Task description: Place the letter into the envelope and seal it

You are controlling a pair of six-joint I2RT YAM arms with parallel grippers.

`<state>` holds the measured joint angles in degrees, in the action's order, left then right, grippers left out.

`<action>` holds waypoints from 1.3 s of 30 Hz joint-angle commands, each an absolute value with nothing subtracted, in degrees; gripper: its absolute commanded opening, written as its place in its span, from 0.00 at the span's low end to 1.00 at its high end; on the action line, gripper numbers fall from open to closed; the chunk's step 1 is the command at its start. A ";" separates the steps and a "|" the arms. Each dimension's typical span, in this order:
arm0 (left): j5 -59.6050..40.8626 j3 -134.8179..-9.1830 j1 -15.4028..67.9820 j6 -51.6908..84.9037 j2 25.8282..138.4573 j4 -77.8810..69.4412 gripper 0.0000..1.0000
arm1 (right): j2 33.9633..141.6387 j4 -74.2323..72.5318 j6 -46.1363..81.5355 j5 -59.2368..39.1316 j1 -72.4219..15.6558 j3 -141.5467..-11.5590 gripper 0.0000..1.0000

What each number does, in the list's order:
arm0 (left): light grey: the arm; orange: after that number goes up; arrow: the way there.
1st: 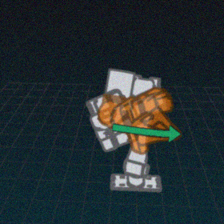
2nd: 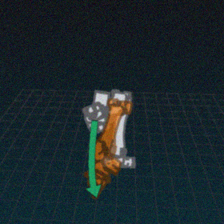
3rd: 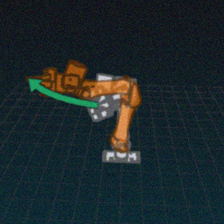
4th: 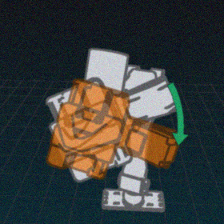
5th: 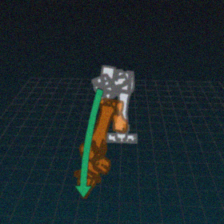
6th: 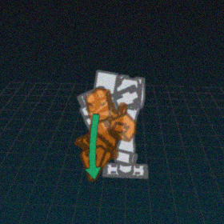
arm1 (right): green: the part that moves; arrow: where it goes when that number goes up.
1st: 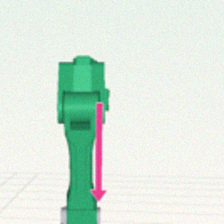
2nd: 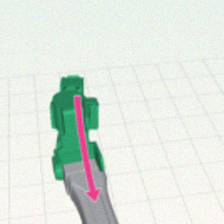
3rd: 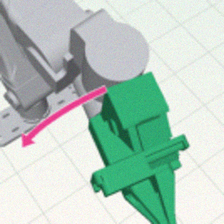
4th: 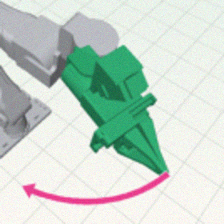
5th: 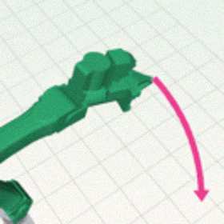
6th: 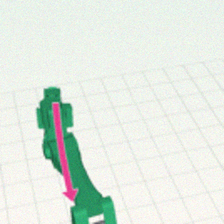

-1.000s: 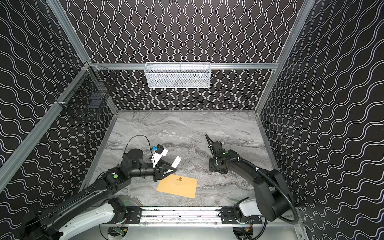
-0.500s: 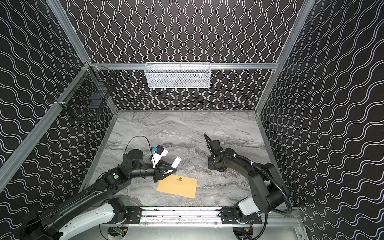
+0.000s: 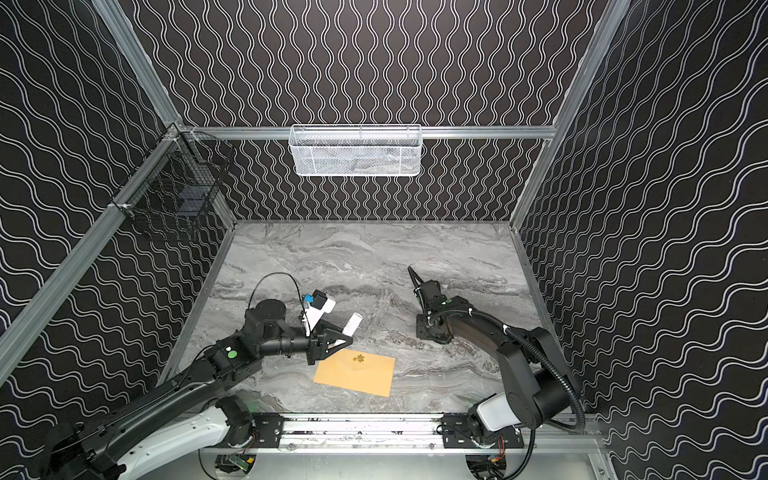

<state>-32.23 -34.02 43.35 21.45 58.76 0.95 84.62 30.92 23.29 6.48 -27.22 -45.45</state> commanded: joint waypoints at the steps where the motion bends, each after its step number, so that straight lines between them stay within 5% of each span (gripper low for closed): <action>1: -32.39 -33.93 43.33 21.37 58.56 -1.01 0.10 | 85.14 30.75 23.07 5.73 -27.18 -45.44 0.37; 23: -31.98 -35.41 43.33 20.17 59.42 1.90 0.10 | 78.45 34.78 20.30 3.16 -29.84 -48.32 0.22; 39: -38.91 -46.51 43.33 9.75 65.28 10.61 0.08 | 54.72 38.26 10.45 -21.89 -31.76 -53.85 0.14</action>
